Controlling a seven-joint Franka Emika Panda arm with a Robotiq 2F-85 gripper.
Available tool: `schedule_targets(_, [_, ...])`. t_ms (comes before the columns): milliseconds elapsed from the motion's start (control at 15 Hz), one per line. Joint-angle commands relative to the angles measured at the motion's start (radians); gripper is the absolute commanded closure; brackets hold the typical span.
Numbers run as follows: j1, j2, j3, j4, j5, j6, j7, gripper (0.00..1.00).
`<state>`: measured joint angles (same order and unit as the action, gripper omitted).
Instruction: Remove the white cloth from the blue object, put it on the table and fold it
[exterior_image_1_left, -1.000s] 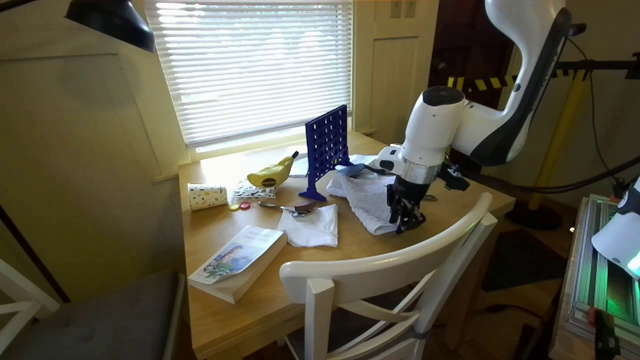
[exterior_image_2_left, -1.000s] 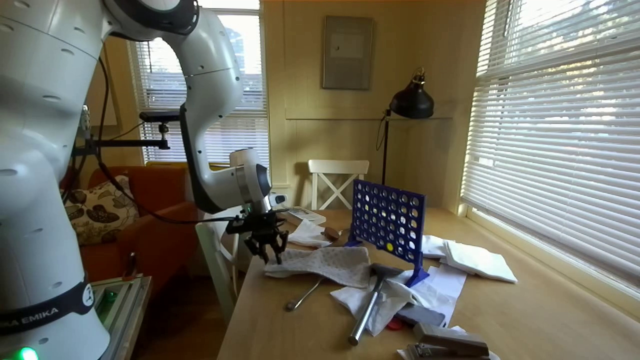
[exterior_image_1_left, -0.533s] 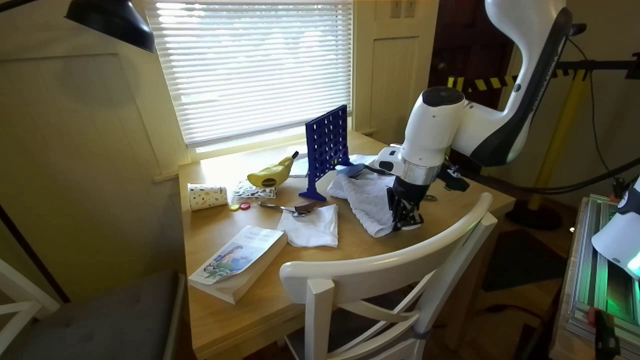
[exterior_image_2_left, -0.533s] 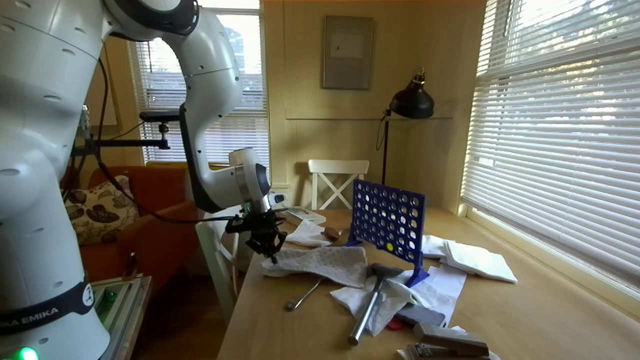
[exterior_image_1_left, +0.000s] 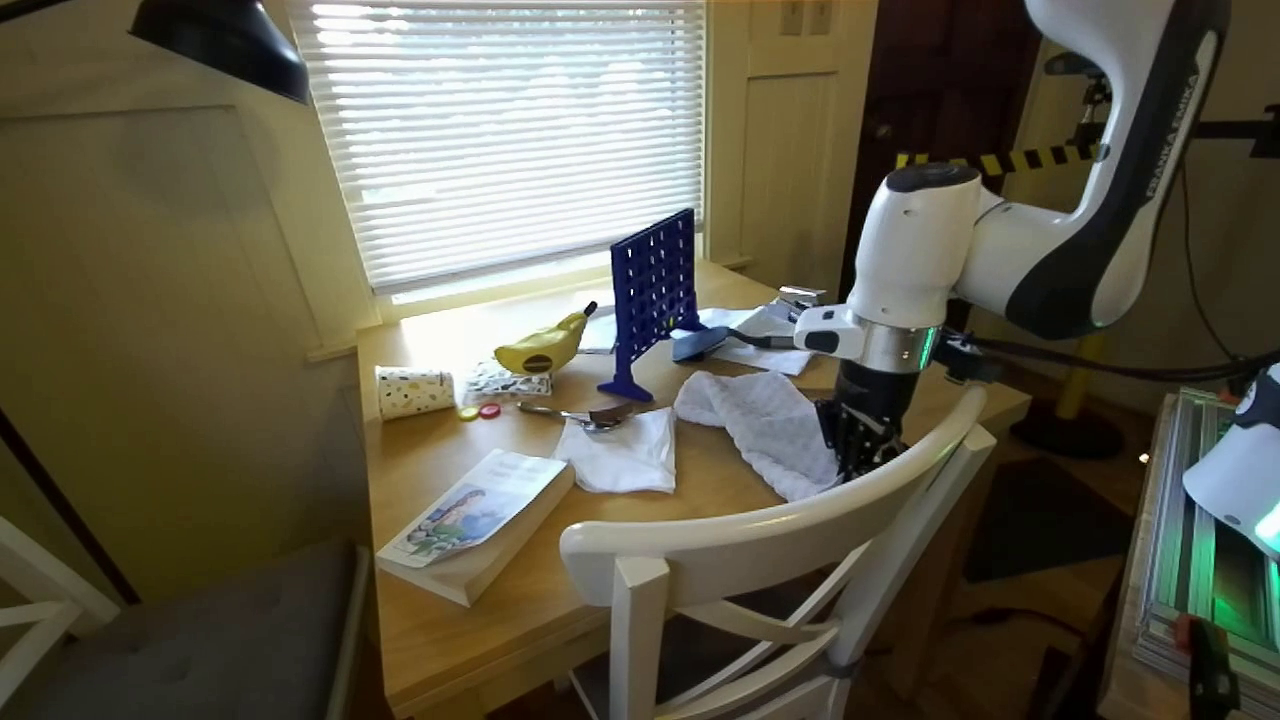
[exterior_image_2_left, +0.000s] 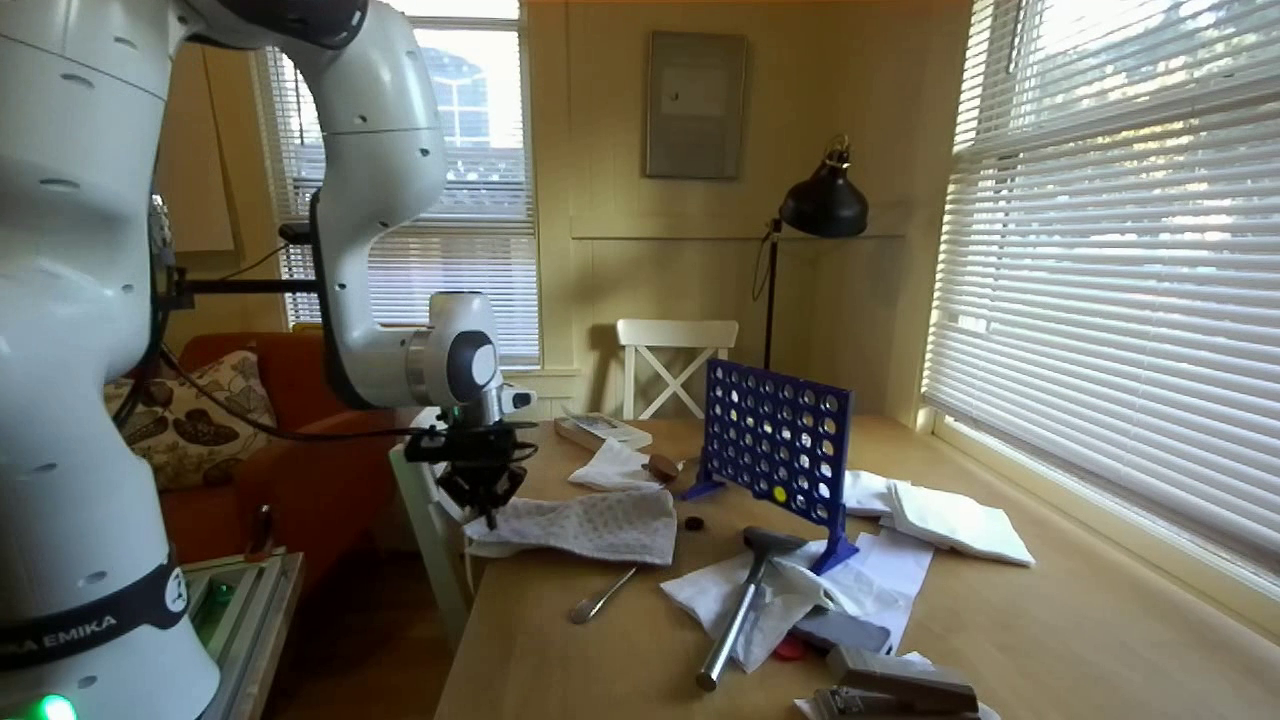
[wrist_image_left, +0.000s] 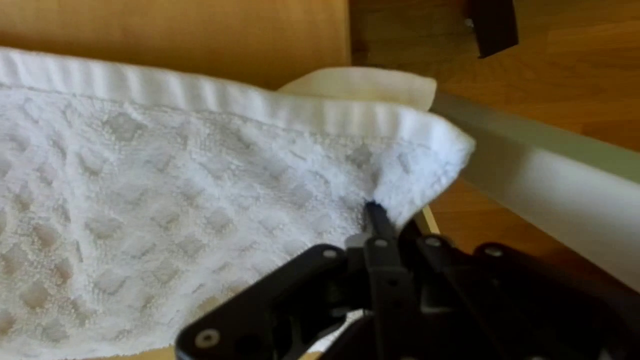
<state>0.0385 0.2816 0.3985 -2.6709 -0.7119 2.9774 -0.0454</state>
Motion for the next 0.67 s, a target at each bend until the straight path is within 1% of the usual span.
schedule_targets(0, [-0.197, -0.097, 0.199, -0.095, 0.170, 0.010, -0.233, 0.99])
schedule_targets(67, [-0.247, -0.101, 0.240, -0.087, 0.192, 0.018, -0.298, 0.99])
schedule_targets(133, [-0.294, -0.132, 0.285, -0.087, 0.223, 0.015, -0.340, 0.99])
schedule_targets(267, [-0.373, -0.145, 0.355, -0.055, 0.280, 0.003, -0.415, 0.99])
schedule_targets(400, [-0.440, -0.141, 0.403, -0.014, 0.322, -0.004, -0.489, 0.99])
schedule_targets(600, [-0.503, -0.133, 0.438, 0.061, 0.367, -0.025, -0.544, 0.99])
